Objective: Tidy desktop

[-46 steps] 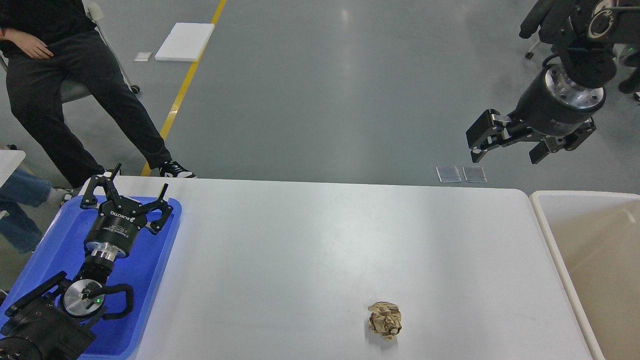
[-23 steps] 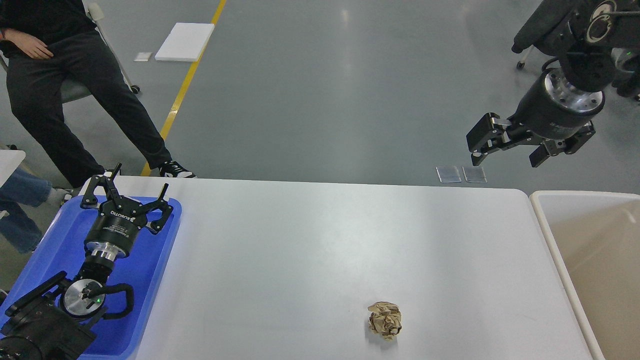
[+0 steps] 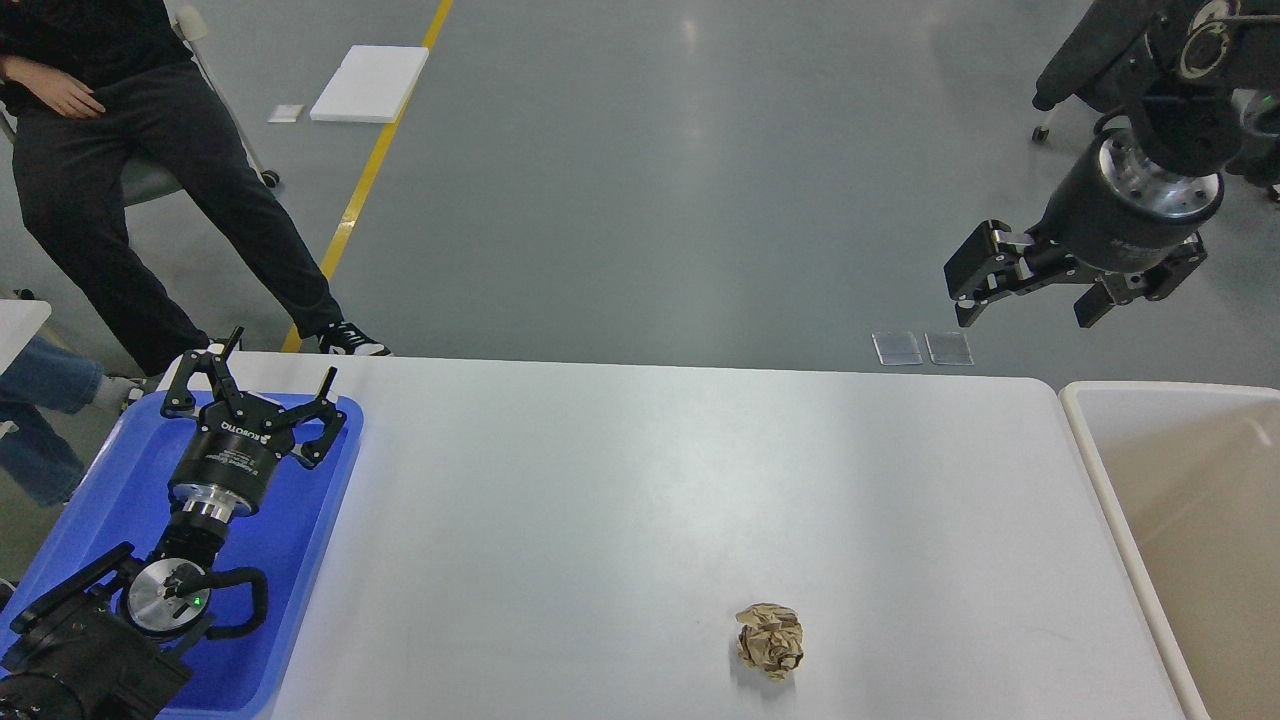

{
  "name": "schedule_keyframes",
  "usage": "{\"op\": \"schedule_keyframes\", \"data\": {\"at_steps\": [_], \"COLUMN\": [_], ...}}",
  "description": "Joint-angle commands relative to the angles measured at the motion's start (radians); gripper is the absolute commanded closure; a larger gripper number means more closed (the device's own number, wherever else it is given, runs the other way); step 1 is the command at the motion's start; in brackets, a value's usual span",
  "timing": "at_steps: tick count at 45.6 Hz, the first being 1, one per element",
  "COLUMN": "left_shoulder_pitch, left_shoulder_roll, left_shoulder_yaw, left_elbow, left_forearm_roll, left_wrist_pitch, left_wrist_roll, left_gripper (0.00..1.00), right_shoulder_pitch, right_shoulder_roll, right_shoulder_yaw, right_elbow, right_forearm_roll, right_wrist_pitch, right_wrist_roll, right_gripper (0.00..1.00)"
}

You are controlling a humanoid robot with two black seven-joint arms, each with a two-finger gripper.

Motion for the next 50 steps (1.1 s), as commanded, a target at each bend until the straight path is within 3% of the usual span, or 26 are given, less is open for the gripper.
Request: {"op": "schedule_keyframes", "data": {"at_steps": [1, 17, 32, 40, 50], "left_shoulder_pitch": [0.0, 0.0, 0.0, 0.002, 0.0], "left_shoulder_roll": [0.0, 0.0, 0.0, 0.0, 0.0], "left_shoulder_yaw": [0.0, 0.0, 0.0, 0.0, 0.0], "left_elbow": [0.0, 0.0, 0.0, 0.0, 0.0], "left_forearm_roll": [0.0, 0.0, 0.0, 0.0, 0.0], "left_wrist_pitch": [0.0, 0.0, 0.0, 0.0, 0.0], "left_wrist_roll": [0.0, 0.0, -0.002, -0.003, -0.002], "left_gripper": [0.01, 0.01, 0.01, 0.01, 0.01], "right_shoulder_pitch": [0.025, -0.094, -0.266, -0.266, -0.274], "right_shoulder_roll": [0.013, 0.016, 0.024, 0.189, 0.229], "right_shoulder_yaw": [-0.004, 0.082, 0.266, 0.271, 0.288], "right_elbow": [0.002, -0.003, -0.063, -0.061, -0.069], "right_forearm_roll": [0.006, 0.039, -0.157, -0.2, -0.206], "right_wrist_pitch": [0.0, 0.0, 0.0, 0.0, 0.0], "right_wrist_roll": [0.001, 0.0, -0.011, -0.011, -0.011], "right_gripper": [0.0, 0.0, 0.0, 0.0, 0.0]}}
